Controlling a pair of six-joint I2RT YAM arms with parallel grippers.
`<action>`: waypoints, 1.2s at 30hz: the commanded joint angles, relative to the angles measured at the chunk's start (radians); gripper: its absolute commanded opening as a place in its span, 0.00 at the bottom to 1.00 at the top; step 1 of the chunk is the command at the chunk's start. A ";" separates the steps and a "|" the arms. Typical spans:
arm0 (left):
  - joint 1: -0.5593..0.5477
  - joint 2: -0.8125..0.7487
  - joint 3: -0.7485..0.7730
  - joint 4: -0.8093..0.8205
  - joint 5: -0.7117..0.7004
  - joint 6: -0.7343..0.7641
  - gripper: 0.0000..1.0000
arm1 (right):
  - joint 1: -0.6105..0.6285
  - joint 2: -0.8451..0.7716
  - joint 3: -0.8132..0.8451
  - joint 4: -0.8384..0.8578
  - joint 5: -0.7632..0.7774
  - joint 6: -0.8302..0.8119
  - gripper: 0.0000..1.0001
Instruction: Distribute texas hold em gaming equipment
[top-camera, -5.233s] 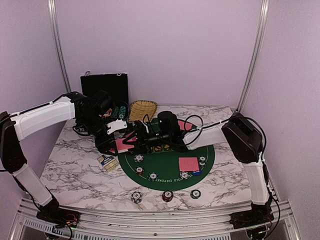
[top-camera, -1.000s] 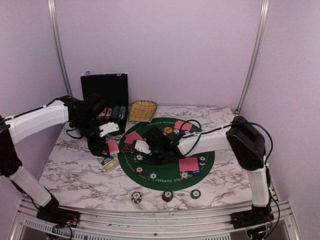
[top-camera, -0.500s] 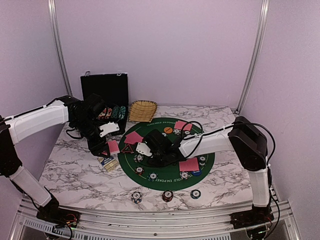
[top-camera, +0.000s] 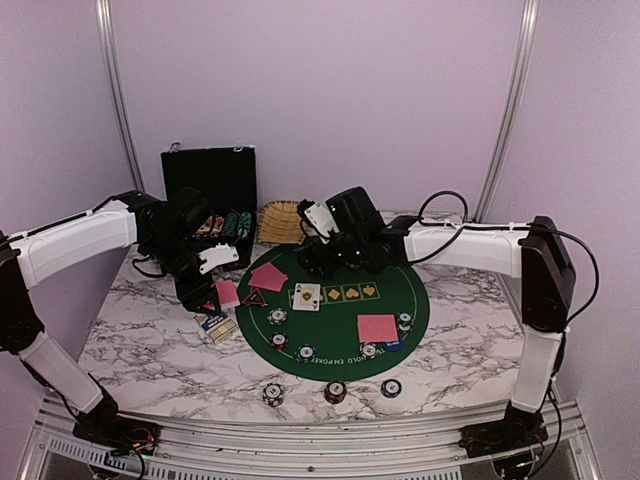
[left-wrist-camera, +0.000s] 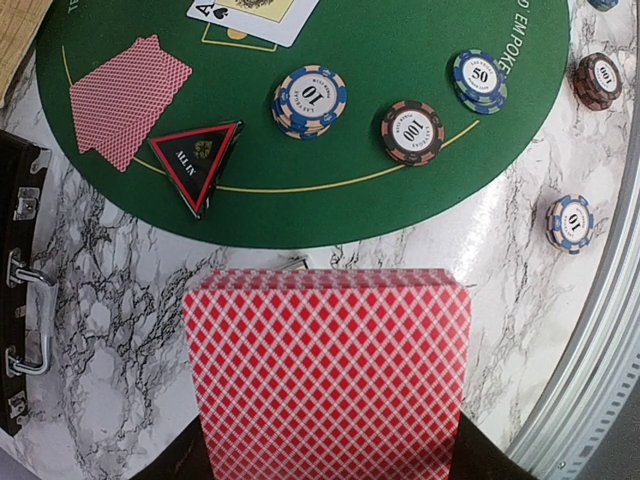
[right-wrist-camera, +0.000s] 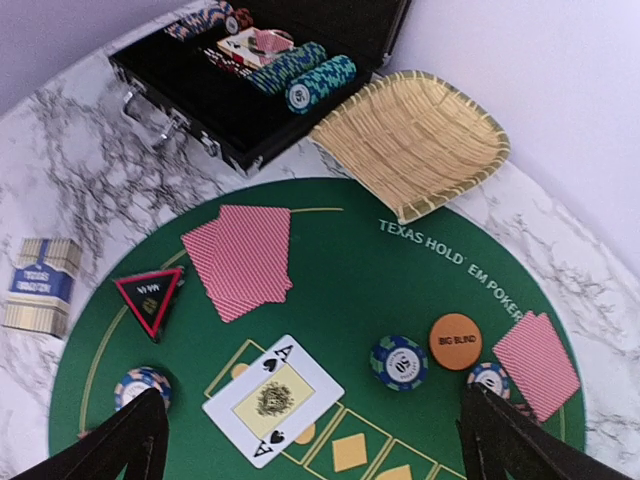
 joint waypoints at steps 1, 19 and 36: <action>0.005 -0.031 0.035 -0.021 0.021 0.002 0.00 | -0.117 -0.021 0.023 0.008 -0.436 0.217 0.99; 0.005 -0.014 0.061 -0.021 0.026 0.000 0.00 | -0.074 0.081 -0.066 0.292 -0.871 0.819 0.99; 0.003 0.005 0.086 -0.020 0.034 -0.002 0.00 | 0.025 0.244 0.009 0.593 -1.002 1.095 0.96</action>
